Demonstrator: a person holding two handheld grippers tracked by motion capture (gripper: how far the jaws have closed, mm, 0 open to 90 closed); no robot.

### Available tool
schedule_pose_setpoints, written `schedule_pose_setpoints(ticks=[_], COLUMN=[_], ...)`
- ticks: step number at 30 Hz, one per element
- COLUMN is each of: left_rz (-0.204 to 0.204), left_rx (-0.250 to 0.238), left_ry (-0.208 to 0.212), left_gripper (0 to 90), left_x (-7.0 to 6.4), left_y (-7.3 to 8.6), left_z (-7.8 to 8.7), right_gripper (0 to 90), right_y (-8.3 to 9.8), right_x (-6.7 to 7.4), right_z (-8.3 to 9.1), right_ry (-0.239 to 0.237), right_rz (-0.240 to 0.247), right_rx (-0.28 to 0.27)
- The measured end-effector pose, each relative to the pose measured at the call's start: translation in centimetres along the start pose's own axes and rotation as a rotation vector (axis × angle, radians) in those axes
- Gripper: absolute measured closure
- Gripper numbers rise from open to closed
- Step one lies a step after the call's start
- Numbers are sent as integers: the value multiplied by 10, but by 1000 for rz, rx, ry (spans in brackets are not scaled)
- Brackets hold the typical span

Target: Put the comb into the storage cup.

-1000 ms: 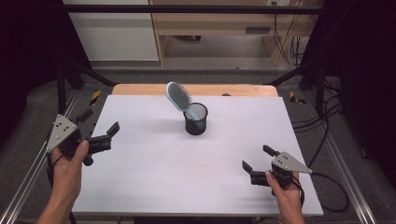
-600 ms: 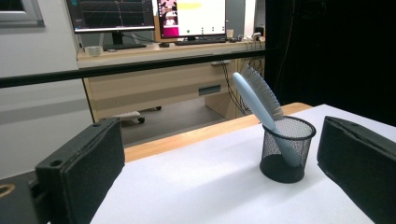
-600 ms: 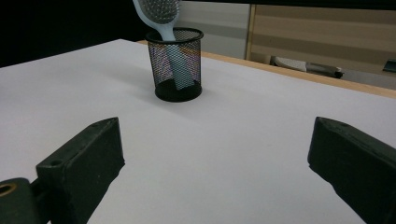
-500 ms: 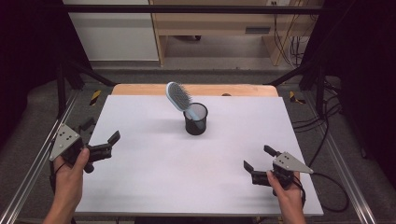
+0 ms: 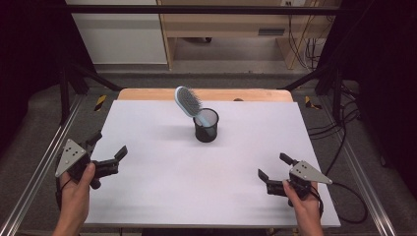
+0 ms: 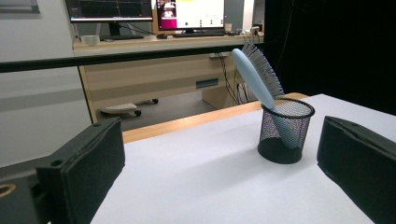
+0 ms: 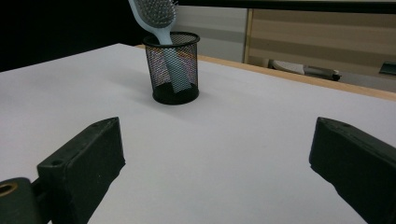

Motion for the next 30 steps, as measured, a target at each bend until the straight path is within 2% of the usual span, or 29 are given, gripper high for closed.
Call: schedule_pose_setpoints(ticks=[6,14,23,30], left_rz=[20,14,39,33], left_rx=[4,0,-5,-7], left_ry=[-6,12,20,23], left_gripper=[7,7,9,11], left_x=[-1,-5,-6,-7], left_y=[9,18,29,33], left_z=[4,6,7,7], right_gripper=[33,32,31,31], right_y=[0,1,0,1], right_x=[1,0,-1,-1], right_z=[0,0,0,0], right_ry=[-2,-1,0,0], right_rz=[-3,-4,-4,6], right_rx=[3,6,4,2])
Point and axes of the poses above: each handheld gripper's, and its own axes: z roughly backward along the jaws, y roughly out of its underside, x roughly to its left, the point moved 4 cm from there along -z, roughly forward along the jaws, and after that the axes turned 7 degrees about -z, right-handed, at the moved point
